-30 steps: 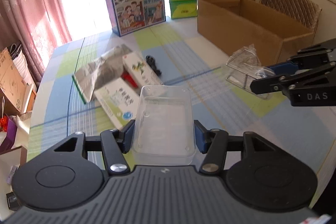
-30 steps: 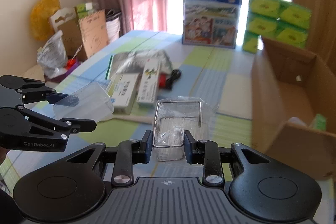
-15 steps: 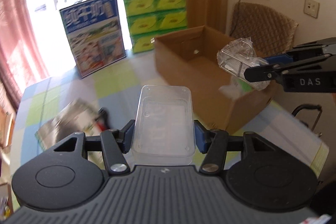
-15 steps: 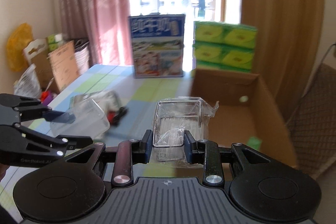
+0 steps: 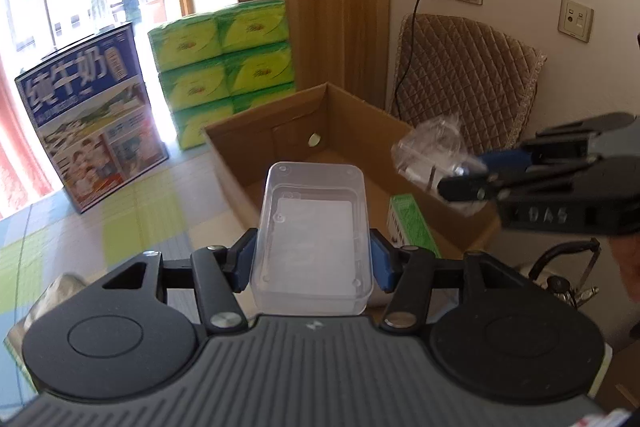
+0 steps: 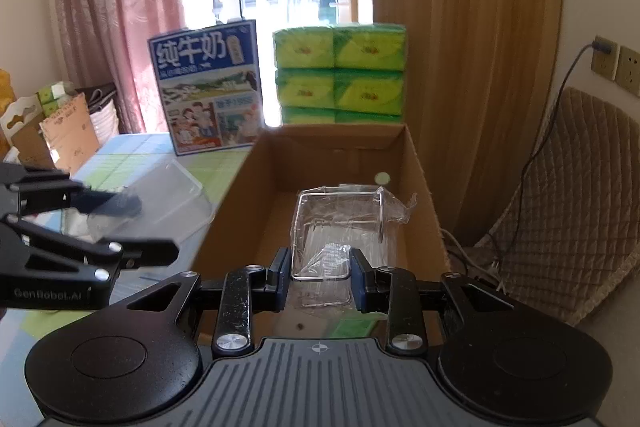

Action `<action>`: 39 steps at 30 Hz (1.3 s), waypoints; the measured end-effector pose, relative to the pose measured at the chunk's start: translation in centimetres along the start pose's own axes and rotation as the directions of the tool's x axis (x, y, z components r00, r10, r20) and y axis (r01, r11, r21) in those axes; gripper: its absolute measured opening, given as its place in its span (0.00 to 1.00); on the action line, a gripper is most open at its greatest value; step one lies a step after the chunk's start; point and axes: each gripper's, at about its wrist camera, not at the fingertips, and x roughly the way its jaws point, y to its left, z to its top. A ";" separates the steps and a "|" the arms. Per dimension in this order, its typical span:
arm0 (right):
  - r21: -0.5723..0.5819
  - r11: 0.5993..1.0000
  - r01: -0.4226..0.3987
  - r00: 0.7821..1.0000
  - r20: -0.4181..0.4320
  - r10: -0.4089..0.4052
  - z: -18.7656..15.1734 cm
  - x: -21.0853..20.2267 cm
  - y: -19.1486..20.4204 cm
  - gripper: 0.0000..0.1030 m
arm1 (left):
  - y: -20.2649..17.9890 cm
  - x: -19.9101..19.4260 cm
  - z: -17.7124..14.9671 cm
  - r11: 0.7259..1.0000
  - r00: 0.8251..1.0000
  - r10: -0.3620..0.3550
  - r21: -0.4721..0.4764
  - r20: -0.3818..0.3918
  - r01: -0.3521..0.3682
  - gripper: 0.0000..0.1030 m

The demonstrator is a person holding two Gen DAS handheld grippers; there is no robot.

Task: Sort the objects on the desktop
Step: 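Carry the clear tray with the left tool while the right tool carries the wire holder to the cardboard box, then open both tools to drop the tray and wire holder into the cardboard box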

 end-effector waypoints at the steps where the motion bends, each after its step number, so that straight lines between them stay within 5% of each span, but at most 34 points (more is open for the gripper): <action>1: 0.004 1.000 0.000 1.000 -0.004 0.000 0.0 0.4 -0.3 0.27 | -0.2 0.7 0.4 1.000 1.000 -0.003 0.006 -0.001 0.003 0.50; 19: 0.024 1.000 -0.007 0.999 -0.046 0.008 -0.3 5.5 -3.0 0.27 | -0.3 7.0 1.1 0.999 0.999 -0.021 0.036 -0.038 0.023 0.50; 39: 0.042 0.999 -0.012 0.998 -0.056 0.014 -0.2 6.3 -3.7 0.27 | 0.0 7.4 1.2 0.998 1.000 0.015 0.059 -0.019 -0.013 0.51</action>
